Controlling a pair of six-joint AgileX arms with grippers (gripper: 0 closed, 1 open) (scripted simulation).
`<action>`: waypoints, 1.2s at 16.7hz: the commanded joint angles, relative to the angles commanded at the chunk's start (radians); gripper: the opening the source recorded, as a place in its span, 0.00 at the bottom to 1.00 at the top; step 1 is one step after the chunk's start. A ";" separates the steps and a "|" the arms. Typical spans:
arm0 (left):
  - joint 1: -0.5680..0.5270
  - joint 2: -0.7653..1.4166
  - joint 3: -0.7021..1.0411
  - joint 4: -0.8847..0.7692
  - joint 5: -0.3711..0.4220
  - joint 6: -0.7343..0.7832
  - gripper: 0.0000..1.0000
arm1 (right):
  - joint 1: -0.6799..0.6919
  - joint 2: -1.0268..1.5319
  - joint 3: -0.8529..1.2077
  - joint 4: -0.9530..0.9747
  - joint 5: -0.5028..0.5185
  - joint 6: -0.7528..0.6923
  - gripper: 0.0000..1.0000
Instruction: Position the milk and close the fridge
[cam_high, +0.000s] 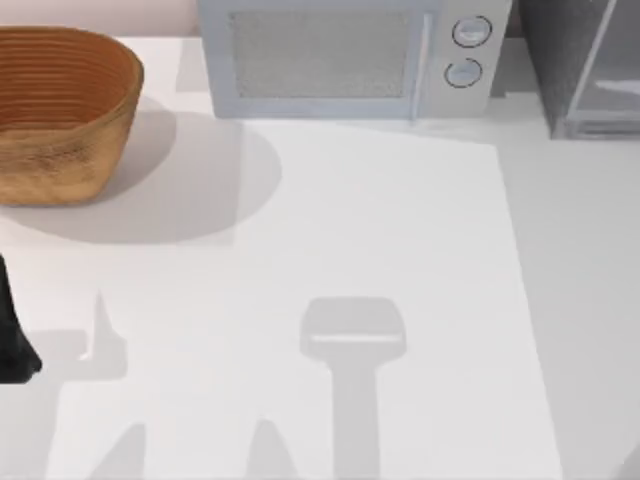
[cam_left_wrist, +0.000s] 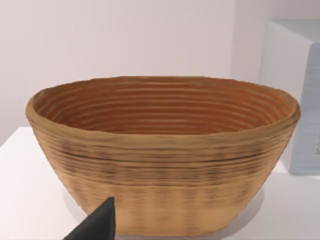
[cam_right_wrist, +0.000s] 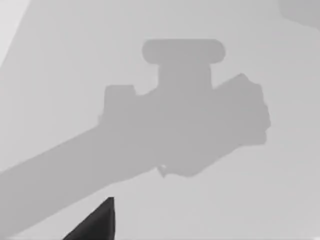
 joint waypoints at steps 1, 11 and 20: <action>0.000 0.000 0.000 0.000 0.000 0.000 1.00 | -0.102 0.118 0.034 -0.002 -0.047 -0.129 1.00; 0.000 0.000 0.000 0.000 0.000 0.000 1.00 | -0.850 0.989 0.278 -0.054 -0.371 -0.918 1.00; 0.000 0.000 0.000 0.000 0.000 0.000 1.00 | -0.904 1.064 0.302 -0.064 -0.399 -0.965 1.00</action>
